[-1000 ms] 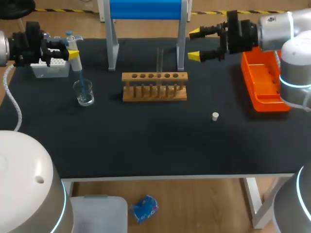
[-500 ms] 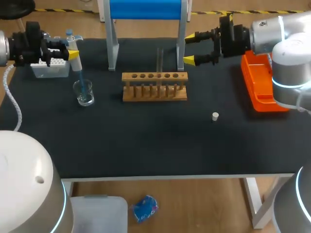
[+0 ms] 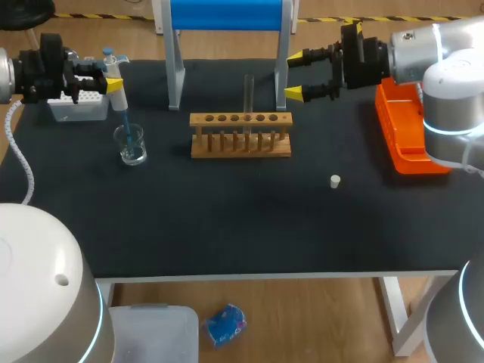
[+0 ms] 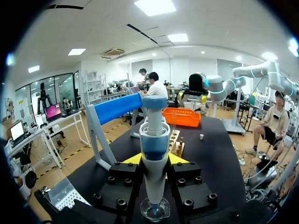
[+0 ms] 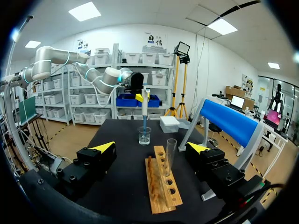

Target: Invert the test tube, pick up the pipette, mount the tip to pipette, aspirate from beaker and dispense into the tube, eject the tip, return the pipette, and cap with the stopper.

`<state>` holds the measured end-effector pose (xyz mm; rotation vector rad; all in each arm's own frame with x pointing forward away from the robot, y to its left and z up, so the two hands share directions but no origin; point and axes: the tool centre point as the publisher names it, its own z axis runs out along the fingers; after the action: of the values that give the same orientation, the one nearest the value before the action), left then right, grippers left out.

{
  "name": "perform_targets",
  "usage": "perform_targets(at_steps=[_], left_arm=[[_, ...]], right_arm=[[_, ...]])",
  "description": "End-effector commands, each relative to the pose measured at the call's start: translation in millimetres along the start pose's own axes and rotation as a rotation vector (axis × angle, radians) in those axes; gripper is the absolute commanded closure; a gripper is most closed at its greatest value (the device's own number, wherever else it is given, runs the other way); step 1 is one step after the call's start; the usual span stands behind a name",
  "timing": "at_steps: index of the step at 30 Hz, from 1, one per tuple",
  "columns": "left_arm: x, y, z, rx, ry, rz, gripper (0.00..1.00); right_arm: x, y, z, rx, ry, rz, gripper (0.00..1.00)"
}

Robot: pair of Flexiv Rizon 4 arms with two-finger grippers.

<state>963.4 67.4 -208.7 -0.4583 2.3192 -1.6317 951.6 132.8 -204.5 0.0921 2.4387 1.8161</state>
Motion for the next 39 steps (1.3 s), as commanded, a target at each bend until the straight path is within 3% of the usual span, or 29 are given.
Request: perform_targets(at_steps=[1, 10, 18, 31, 39], left_arm=[[-0.1, 0.0, -0.1, 0.001, 0.0, 0.0, 1.0], [0.7, -1.4, -1.6, -0.007, -0.002, 0.011, 1.0], [5.0, -29.7, -20.1, 0.021, -0.031, 0.03, 1.0], [12.9, -81.7, -35.3, -0.015, -0.043, 0.089, 1.0], [18.4, -98.1, -37.1, -0.014, -0.037, 0.095, 1.0]], right_arm=[[0.1, -0.4, 0.0, 0.0, -0.001, 0.0, 0.0], [0.1, -0.4, 0.0, 0.0, -0.001, 0.0, 0.0], [0.1, -0.4, 0.0, 0.0, -0.001, 0.0, 0.0], [0.1, -0.4, 0.0, 0.0, -0.001, 0.0, 0.0], [0.1, -0.4, 0.0, 0.0, -0.001, 0.0, 0.0]])
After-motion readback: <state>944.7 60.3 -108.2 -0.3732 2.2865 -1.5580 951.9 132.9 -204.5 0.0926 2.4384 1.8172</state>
